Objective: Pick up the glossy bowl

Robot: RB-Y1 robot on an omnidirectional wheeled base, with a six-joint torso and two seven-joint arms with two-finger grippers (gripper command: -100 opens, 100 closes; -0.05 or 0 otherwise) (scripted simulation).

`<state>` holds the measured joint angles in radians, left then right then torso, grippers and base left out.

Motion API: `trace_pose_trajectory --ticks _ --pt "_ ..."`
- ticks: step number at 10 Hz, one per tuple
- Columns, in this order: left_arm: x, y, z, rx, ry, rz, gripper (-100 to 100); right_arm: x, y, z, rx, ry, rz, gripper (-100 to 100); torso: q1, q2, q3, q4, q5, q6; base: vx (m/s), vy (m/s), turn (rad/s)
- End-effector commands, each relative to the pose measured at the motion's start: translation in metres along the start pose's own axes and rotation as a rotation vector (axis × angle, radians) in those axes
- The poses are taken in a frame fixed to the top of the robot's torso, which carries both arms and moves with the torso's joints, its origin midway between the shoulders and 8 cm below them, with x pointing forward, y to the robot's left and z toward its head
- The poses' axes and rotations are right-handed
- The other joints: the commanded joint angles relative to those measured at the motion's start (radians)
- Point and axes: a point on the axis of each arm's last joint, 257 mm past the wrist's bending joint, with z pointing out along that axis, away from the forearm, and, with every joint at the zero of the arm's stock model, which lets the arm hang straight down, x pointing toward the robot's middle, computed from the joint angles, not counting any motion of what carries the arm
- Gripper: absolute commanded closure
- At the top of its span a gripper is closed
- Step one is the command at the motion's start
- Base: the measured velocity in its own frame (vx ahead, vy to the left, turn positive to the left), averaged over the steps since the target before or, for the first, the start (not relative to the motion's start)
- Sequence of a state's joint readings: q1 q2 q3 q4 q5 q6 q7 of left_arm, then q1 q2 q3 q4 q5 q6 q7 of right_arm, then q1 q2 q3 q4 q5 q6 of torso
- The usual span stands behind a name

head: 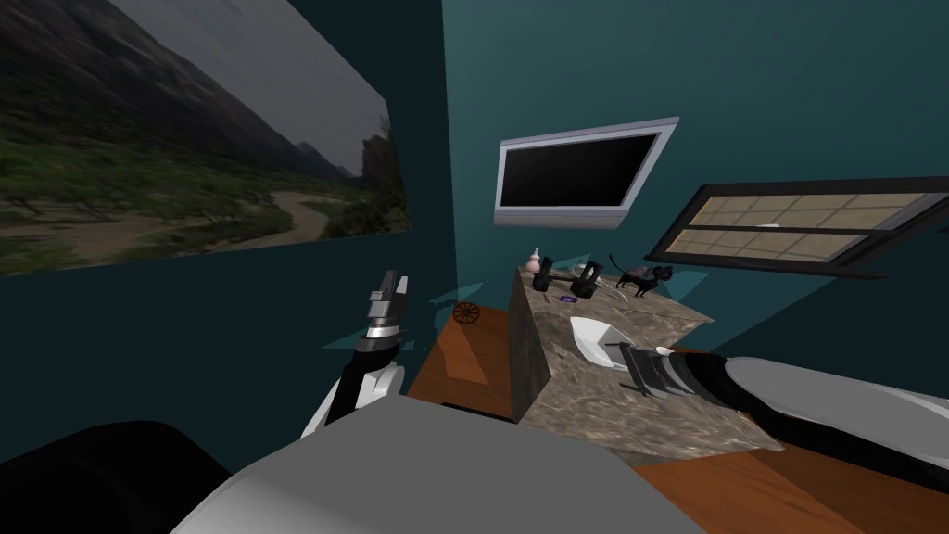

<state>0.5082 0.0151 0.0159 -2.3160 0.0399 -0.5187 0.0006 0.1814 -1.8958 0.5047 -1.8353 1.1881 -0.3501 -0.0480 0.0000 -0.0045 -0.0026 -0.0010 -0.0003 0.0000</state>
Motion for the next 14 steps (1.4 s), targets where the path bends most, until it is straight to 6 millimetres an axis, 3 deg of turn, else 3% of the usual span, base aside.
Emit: trace_pose_trajectory --ticks 1,2,3,4,9,11,14 --pt "0.0 0.0 0.0 0.0 0.0 0.0 0 0.02 0.011 -0.003 -0.027 0.049 -0.017 -100 0.0 0.0 0.0 0.0 0.0 0.0 0.051 0.027 -0.085" --pt "0.0 0.0 0.0 0.0 0.0 0.0 0 0.013 0.006 -0.001 -0.016 0.03 -0.01 -100 0.001 0.001 0.001 0.0 0.0 0.0 0.013 0.017 -0.028" --pt "0.0 0.0 0.0 0.0 0.0 0.0 0 0.015 0.007 -0.001 -0.018 0.033 -0.011 0 0.001 0.003 0.002 0.001 0.0 0.0 0.0 0.0 0.0" --pt "0.0 0.0 0.0 0.0 0.0 0.0 0 0.015 0.017 0.007 -0.031 0.01 0.002 -100 0.0 0.004 0.002 0.001 0.0 0.0 -0.012 0.024 0.356" --pt "0.0 0.0 0.0 0.0 0.0 0.0 0 0.012 0.045 0.024 -0.045 -0.043 0.051 -100 0.001 0.004 0.002 0.0 -0.002 -0.004 -0.01 0.013 0.164" --pt "0.0 0.0 0.0 0.0 0.0 0.0 0 0.012 0.04 0.023 -0.029 -0.046 0.057 -100 0.003 -0.002 -0.003 -0.004 -0.006 -0.007 -0.005 0.012 -0.006" --pt "0.0 0.0 0.0 0.0 0.0 0.0 0 0.019 0.062 0.029 -0.039 -0.066 0.1 -100 0.004 -0.006 -0.006 -0.005 -0.008 -0.012 -0.003 0.015 0.184"
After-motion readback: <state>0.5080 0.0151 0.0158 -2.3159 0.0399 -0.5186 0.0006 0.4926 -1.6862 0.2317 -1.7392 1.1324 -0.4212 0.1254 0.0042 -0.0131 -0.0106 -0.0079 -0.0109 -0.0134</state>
